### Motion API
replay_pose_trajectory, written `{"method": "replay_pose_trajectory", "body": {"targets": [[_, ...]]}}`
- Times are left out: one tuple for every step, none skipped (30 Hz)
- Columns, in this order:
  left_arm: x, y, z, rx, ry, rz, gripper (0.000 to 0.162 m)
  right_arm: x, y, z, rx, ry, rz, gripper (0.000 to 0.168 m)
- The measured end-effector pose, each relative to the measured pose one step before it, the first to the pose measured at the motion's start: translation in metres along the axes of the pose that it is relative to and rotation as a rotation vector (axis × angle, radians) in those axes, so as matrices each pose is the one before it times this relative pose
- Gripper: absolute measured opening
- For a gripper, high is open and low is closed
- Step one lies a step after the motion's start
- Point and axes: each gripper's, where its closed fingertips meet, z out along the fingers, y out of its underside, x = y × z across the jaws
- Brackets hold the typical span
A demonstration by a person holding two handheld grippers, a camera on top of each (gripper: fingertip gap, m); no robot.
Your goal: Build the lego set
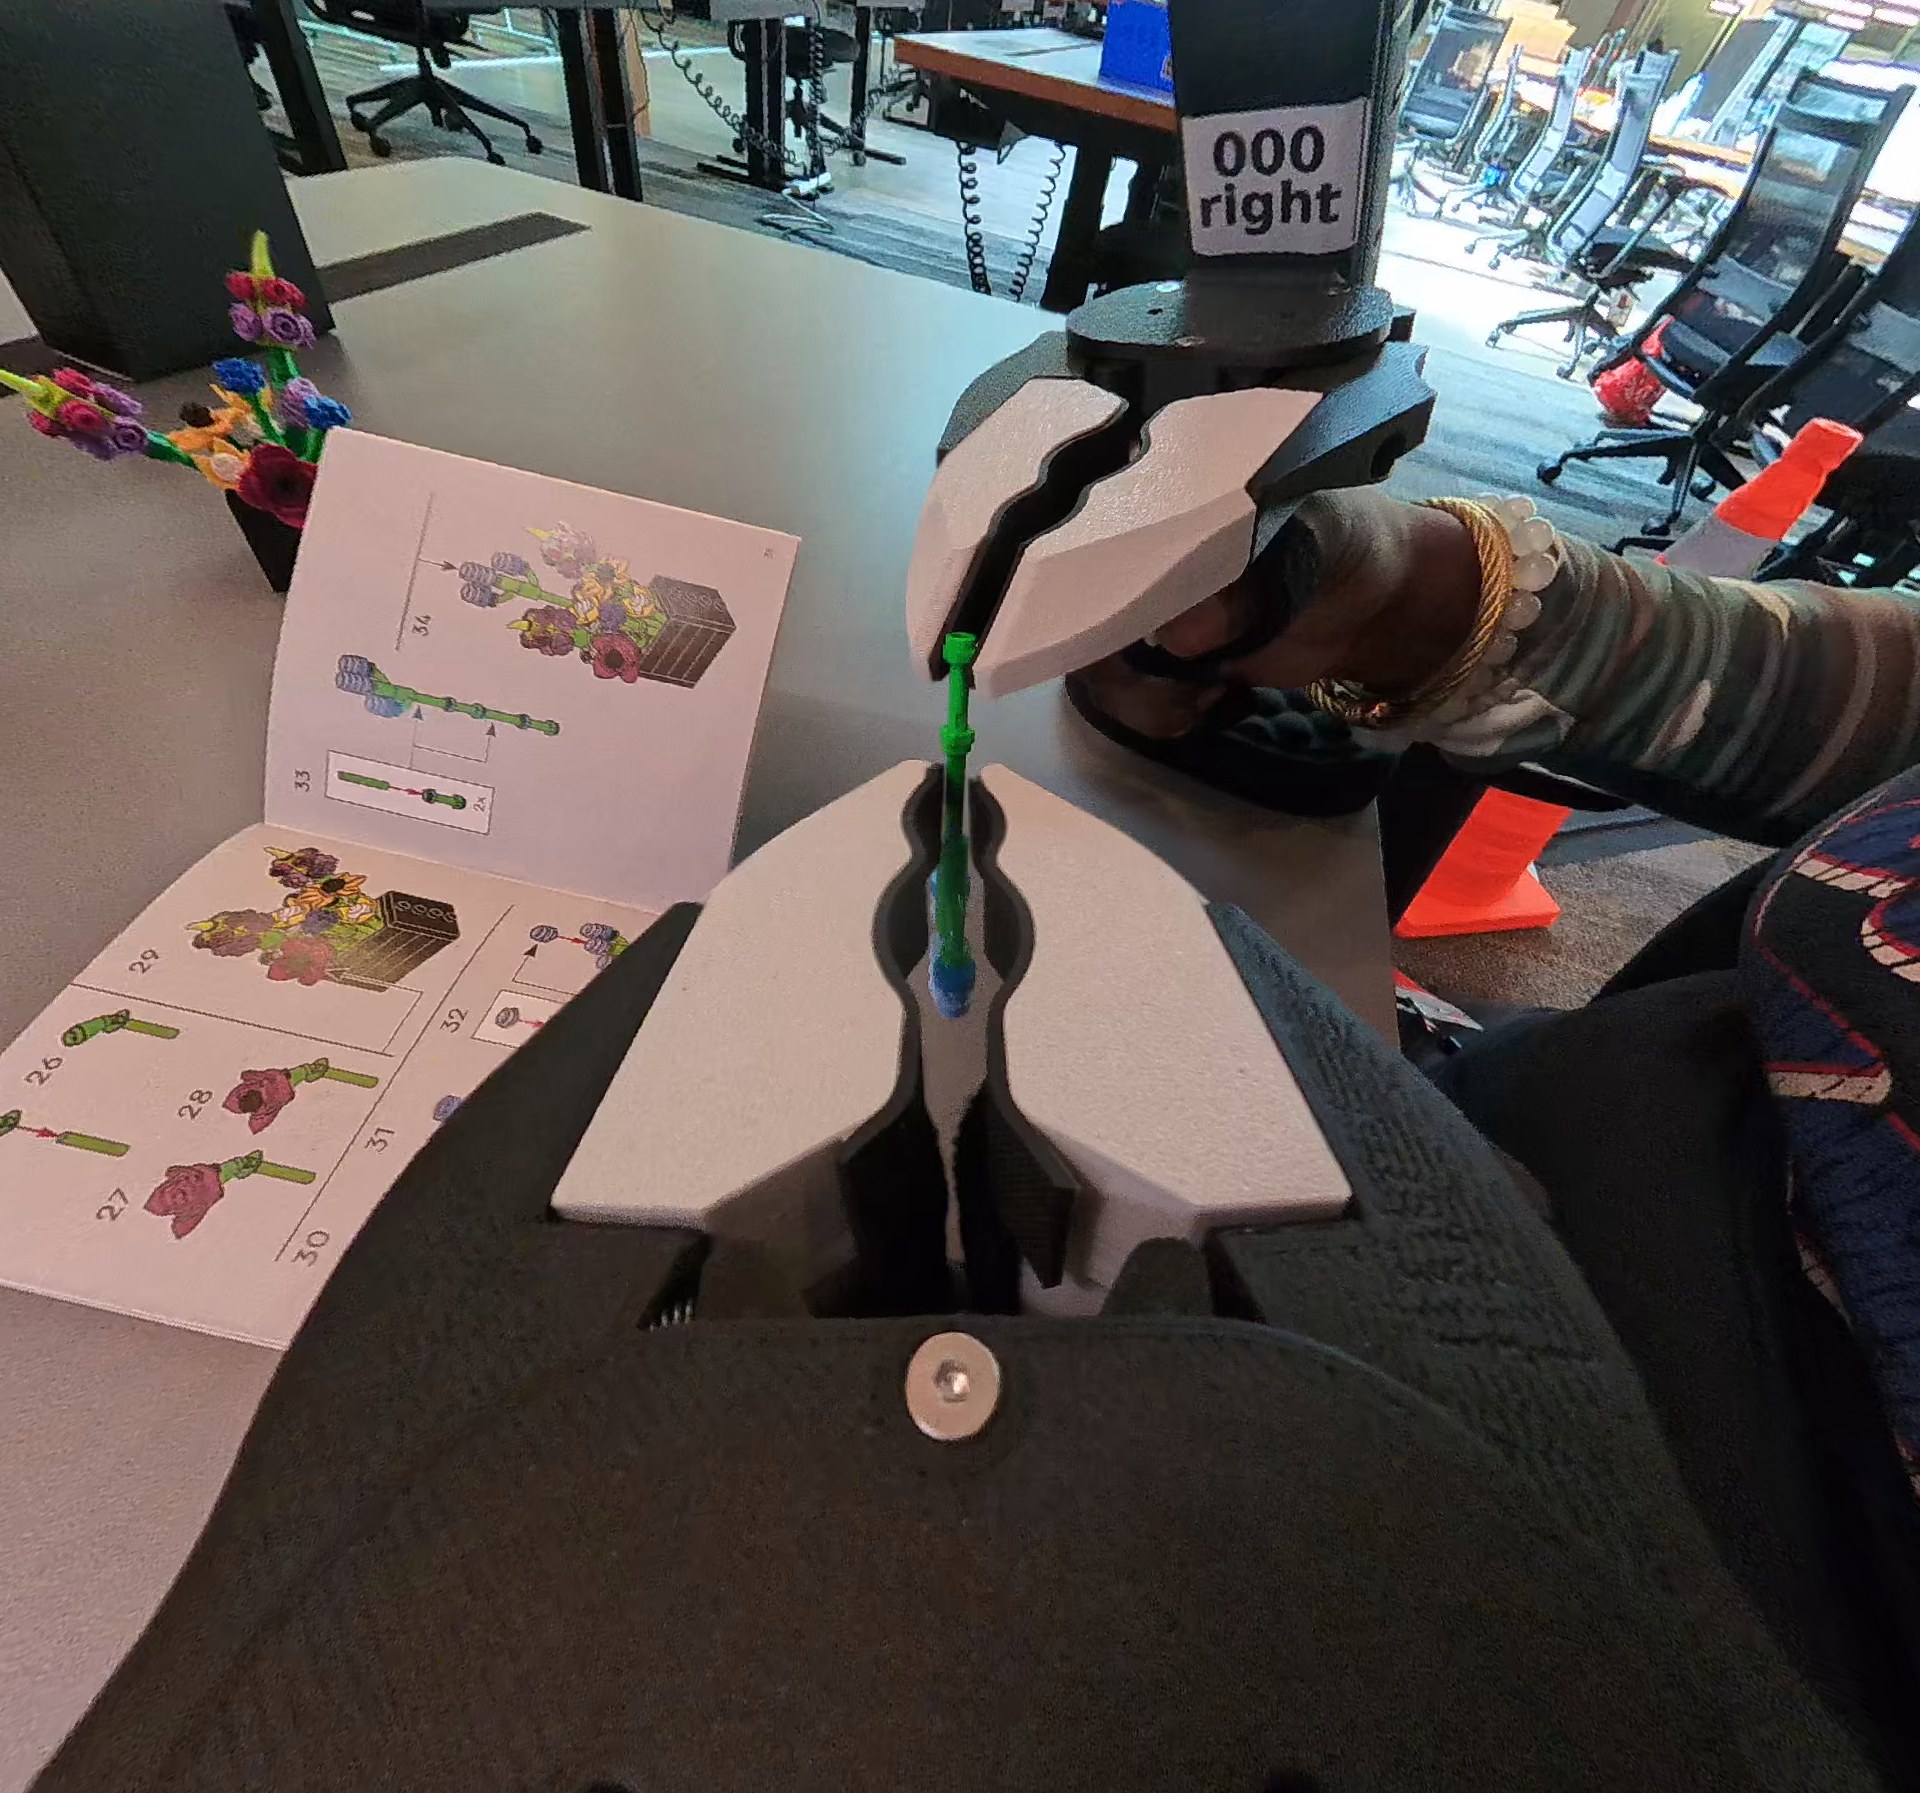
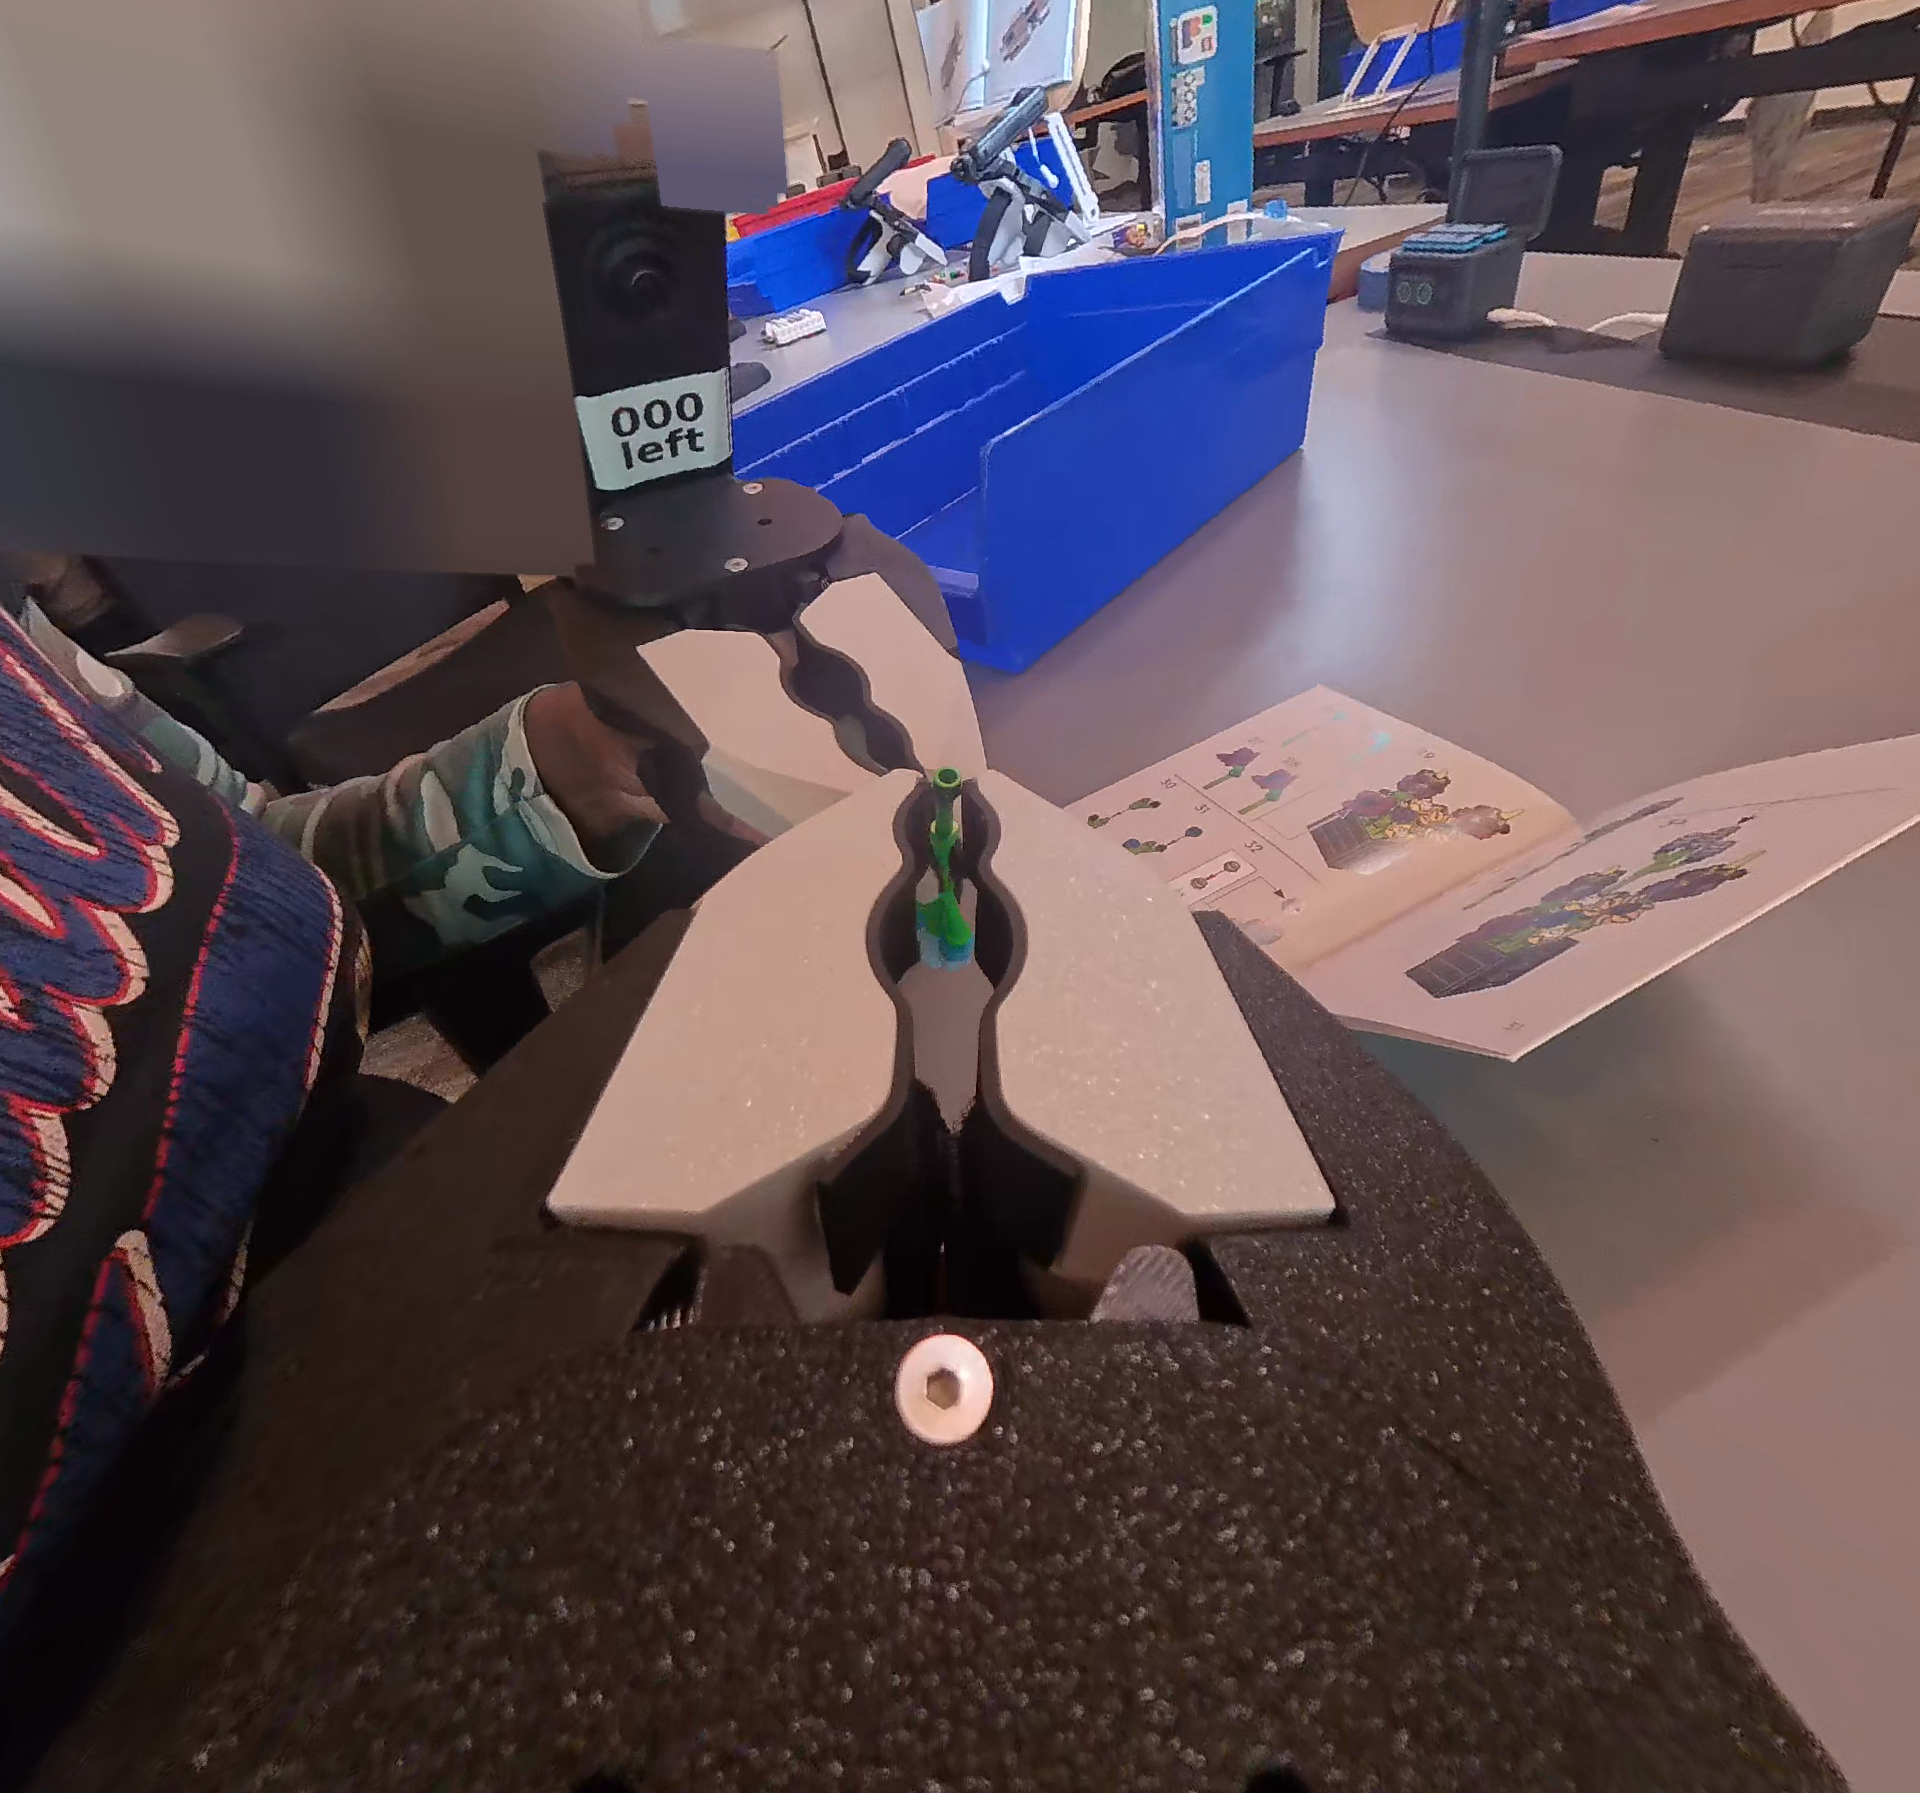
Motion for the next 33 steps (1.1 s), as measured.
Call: {"method": "replay_pose_trajectory", "body": {"targets": [[-0.00060, -0.00181, -0.00101, 0.0114, -0.0031, -0.0029, 0.009, 0.00119, -0.00201, -0.00083, 0.0064, 0.0124, -0.0001, 0.006], [-0.00083, -0.00205, -0.00116, 0.0124, -0.0047, -0.0055, 0.014, 0.00131, -0.00220, -0.00110, 0.0073, 0.0131, -0.0004, 0.006], [-0.00064, -0.00188, -0.00101, 0.0112, -0.0029, -0.0060, 0.018, 0.00090, -0.00204, -0.00103, 0.0066, 0.0096, -0.0001, 0.006], [-0.00009, -0.00171, -0.00084, 0.0096, 0.0002, -0.0040, 0.020, 0.00048, -0.00126, -0.00084, 0.0025, 0.0069, 0.0009, 0.006], [0.00037, -0.00167, -0.00040, 0.0084, 0.0007, -0.0008, 0.021, -0.00006, -0.00033, -0.00053, -0.0013, 0.0053, 0.0000, 0.006], [0.00056, -0.00157, 0.00014, 0.0075, -0.0009, 0.0029, 0.021, -0.00065, 0.00024, -0.00023, -0.0025, 0.0035, -0.0027, 0.006], [0.00080, -0.00171, 0.00049, 0.0066, -0.0034, 0.0068, 0.022, -0.00128, -0.00015, -0.00007, 0.0007, -0.0008, -0.0033, 0.006], [0.00107, -0.00135, 0.00090, 0.0039, -0.0054, 0.0108, 0.021, -0.00155, -0.00034, 0.00000, 0.0034, -0.0032, -0.0010, 0.006], [0.00124, -0.00077, 0.00107, -0.0016, -0.0071, 0.0147, 0.021, -0.00081, -0.00017, -0.00005, 0.0027, -0.0011, 0.0002, 0.005], [0.00108, 0.00011, 0.00143, -0.0082, -0.0090, 0.0177, 0.020, -0.00028, 0.00008, -0.00025, 0.0020, 0.0001, -0.0007, 0.005], [0.00047, 0.00091, 0.00152, -0.0143, -0.0134, 0.0185, 0.020, 0.00004, 0.00054, -0.00018, 0.0006, 0.0003, 0.0009, 0.005], [-0.00030, 0.00162, 0.00150, -0.0200, -0.0179, 0.0178, 0.019, -0.00021, 0.00057, -0.00029, 0.0010, -0.0019, 0.0032, 0.005], [-0.00047, 0.00224, 0.00151, -0.0234, -0.0170, 0.0172, 0.019, -0.00025, 0.00057, -0.00011, 0.0022, -0.0031, 0.0041, 0.005], [-0.00019, 0.00238, 0.00135, -0.0238, -0.0135, 0.0160, 0.018, -0.00029, 0.00080, -0.00005, 0.0012, -0.0028, 0.0043, 0.005], [-0.00021, 0.00223, 0.00109, -0.0201, -0.0118, 0.0135, 0.017, -0.00026, 0.00098, 0.00033, -0.0011, -0.0019, 0.0027, 0.005], [-0.00031, 0.00164, 0.00095, -0.0130, -0.0112, 0.0101, 0.017, -0.00030, 0.00110, 0.00042, -0.0033, -0.0011, 0.0008, 0.005], [-0.00019, 0.00105, 0.00078, -0.0063, -0.0079, 0.0064, 0.016, -0.00024, 0.00070, 0.00049, -0.0022, 0.0000, -0.0003, 0.005], [0.00031, 0.00070, 0.00058, -0.0025, -0.0022, 0.0028, 0.016, -0.00046, 0.00026, 0.00054, -0.0011, -0.0010, 0.0000, 0.005], [0.00041, 0.00055, 0.00047, -0.0017, 0.0009, -0.0001, 0.016, -0.00048, 0.00004, 0.00036, -0.0006, -0.0008, -0.0008, 0.005], [0.00014, 0.00051, 0.00027, -0.0017, 0.0002, -0.0010, 0.016, -0.00042, 0.00007, 0.00034, -0.0009, -0.0007, -0.0014, 0.006], [-0.00011, 0.00012, 0.00002, -0.0002, -0.0010, -0.0002, 0.016, -0.00039, 0.00011, 0.00029, -0.0018, 0.0003, -0.0017, 0.006], [-0.00012, -0.00031, -0.00027, 0.0018, -0.0011, -0.0001, 0.015, -0.00017, 0.00026, 0.00027, -0.0022, 0.0016, -0.0020, 0.006], [-0.00007, -0.00059, -0.00044, 0.0030, -0.0005, -0.0011, 0.015, -0.00019, 0.00051, 0.00018, -0.0025, 0.0014, -0.0019, 0.005], [-0.00003, -0.00049, -0.00052, 0.0033, -0.0003, -0.0016, 0.014, -0.00030, 0.00064, 0.00037, -0.0024, 0.0001, 0.0000, 0.006], [-0.00001, -0.00034, -0.00033, 0.0032, 0.0002, -0.0007, 0.013, -0.00037, 0.00018, 0.00019, 0.0003, -0.0009, 0.0018, 0.006], [-0.00015, -0.00033, -0.00028, 0.0030, -0.0002, -0.0002, 0.012, -0.00045, -0.00027, 0.00005, 0.0027, -0.0009, 0.0013, 0.005], [0.00011, -0.00020, -0.00028, 0.0027, 0.0011, 0.0004, 0.008, -0.00034, -0.00017, 0.00008, 0.0017, -0.0009, 0.0001, 0.005], [0.00048, -0.00023, -0.00022, 0.0028, 0.0039, 0.0015, 0.005, -0.00024, -0.00018, 0.00008, 0.0004, 0.0004, -0.0005, 0.005], [0.00018, -0.00025, -0.00006, 0.0035, 0.0014, 0.0003, 0.005, -0.00022, -0.00032, 0.00007, 0.0016, 0.0008, -0.0004, 0.005], [-0.00005, -0.00024, -0.00028, 0.0040, 0.0004, -0.0009, 0.004, -0.00019, -0.00032, 0.00014, 0.0004, 0.0008, 0.0008, 0.005], [-0.00001, -0.00047, -0.00032, 0.0053, 0.0021, -0.0025, 0.004, -0.00024, -0.00060, 0.00013, 0.0010, 0.0004, 0.0014, 0.006], [0.00004, -0.00109, -0.00059, 0.0106, 0.0047, -0.0058, 0.004, -0.00037, -0.00109, -0.00007, 0.0052, -0.0006, 0.0010, 0.006], [0.00033, -0.00210, -0.00097, 0.0185, 0.0087, -0.0123, 0.004, -0.00076, -0.00194, -0.00034, 0.0092, -0.0026, 0.0013, 0.006]]}}
